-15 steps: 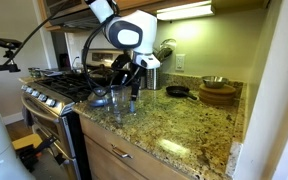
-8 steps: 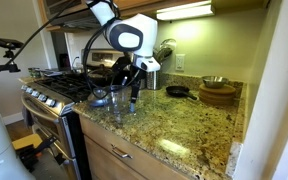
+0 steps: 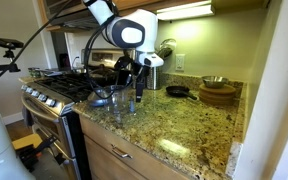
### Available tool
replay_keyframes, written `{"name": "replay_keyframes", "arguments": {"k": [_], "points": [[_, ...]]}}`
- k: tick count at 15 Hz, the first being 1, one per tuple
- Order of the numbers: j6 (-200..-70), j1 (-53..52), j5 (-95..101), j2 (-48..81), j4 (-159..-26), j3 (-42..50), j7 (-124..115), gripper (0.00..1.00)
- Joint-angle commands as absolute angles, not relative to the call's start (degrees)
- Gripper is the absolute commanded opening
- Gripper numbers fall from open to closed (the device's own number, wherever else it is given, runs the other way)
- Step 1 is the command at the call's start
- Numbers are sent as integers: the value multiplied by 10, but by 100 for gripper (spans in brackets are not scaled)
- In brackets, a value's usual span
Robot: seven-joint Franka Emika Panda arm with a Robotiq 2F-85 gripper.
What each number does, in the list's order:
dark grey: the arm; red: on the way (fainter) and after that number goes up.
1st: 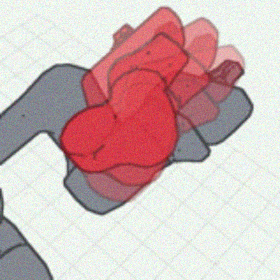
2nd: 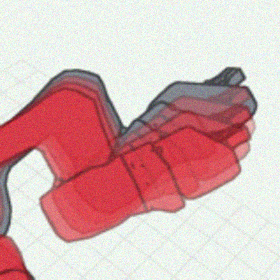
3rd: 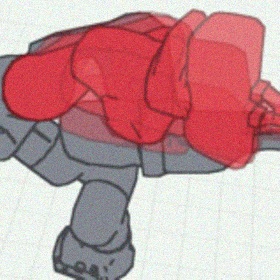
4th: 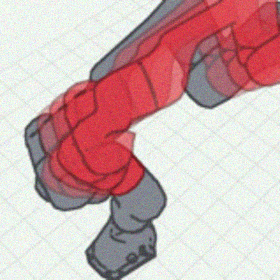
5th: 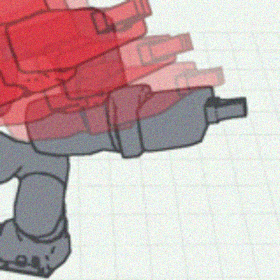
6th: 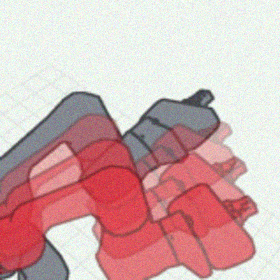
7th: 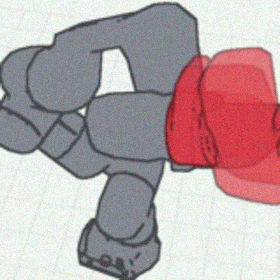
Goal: Place the blender blades upright in the cup then close the cup
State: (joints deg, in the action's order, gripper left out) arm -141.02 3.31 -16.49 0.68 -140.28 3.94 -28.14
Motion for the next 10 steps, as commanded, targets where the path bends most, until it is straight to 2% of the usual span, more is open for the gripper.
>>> {"name": "replay_keyframes", "arguments": {"k": [1, 4, 5, 6, 7, 8, 9, 10], "points": [[-1398, 41, -116, -30, -1414, 47, -293, 100], [-1393, 46, -114, -31, -1408, 47, -265, 100], [-1388, 46, -119, -26, -1402, 47, -255, 94], [-1386, 47, -121, -24, -1400, 48, -250, 80], [-1384, 47, -121, -22, -1399, 48, -253, 72], [-1383, 46, -119, -22, -1399, 47, -262, 68], [-1385, 45, -122, -23, -1402, 45, -272, 55], [-1388, 43, -122, -25, -1405, 43, -280, 46]]}}
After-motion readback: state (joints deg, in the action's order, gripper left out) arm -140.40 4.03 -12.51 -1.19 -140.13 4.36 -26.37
